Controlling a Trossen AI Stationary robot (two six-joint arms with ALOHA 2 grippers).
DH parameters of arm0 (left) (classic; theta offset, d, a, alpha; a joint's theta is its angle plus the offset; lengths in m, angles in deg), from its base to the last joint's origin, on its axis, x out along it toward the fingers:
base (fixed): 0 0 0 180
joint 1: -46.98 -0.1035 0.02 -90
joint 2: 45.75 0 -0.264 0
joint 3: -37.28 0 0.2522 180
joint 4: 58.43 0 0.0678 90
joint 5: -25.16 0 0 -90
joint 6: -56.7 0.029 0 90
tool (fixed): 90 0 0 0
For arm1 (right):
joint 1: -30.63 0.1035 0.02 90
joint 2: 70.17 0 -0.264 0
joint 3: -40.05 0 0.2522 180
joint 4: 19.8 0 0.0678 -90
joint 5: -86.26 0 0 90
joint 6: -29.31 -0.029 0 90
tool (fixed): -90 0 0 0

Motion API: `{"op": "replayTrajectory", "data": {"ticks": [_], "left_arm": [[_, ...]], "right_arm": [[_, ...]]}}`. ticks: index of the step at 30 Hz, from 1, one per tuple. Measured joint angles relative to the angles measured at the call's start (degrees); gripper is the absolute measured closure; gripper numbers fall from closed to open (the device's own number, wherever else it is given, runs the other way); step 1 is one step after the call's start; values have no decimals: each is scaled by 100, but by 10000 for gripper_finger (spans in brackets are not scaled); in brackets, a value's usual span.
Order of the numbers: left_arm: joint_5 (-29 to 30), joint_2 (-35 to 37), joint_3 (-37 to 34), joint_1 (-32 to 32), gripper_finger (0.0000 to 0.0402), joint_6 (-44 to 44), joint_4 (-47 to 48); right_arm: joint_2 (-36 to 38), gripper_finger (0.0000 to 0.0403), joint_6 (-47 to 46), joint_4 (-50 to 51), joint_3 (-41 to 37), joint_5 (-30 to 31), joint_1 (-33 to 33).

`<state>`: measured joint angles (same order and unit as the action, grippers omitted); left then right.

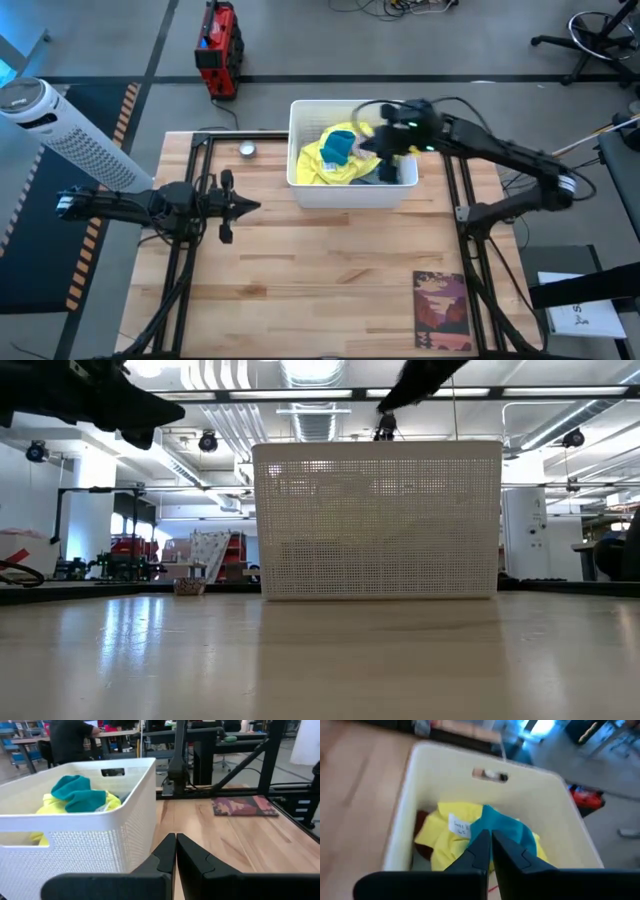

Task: Sort clothes
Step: Adjust the white bin on the table, then return to Home Position

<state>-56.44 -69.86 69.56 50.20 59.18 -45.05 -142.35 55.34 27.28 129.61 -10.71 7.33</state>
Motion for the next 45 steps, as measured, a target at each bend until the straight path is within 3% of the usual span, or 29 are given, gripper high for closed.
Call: {"op": "replayTrajectory", "data": {"ticks": [9,16,19,21,26,33,36,41,45], "left_arm": [[0,406,-156,4,402,0,95],[0,567,-159,4,402,50,192],[2,574,-159,2,402,48,254],[2,571,-161,2,402,48,283],[9,587,-161,2,402,48,280],[17,621,-161,3,402,53,278],[20,644,-161,2,401,61,278],[22,776,-161,3,402,38,446],[15,972,-261,11,402,-58,499]], "right_arm": [[2701,403,-1122,-960,-2383,255,310],[4370,403,-1959,-641,-3532,2173,538],[4634,403,-2400,-156,-3650,3116,524],[4642,403,-2726,95,-3706,3390,528],[4253,403,-3363,432,-3788,3434,526],[3399,403,-3292,-284,-3795,2402,522],[3181,403,-3136,-448,-3659,2363,532],[3439,403,-2602,-672,-3478,2453,530],[3844,403,-1902,-1209,-3743,1723,587]]}}
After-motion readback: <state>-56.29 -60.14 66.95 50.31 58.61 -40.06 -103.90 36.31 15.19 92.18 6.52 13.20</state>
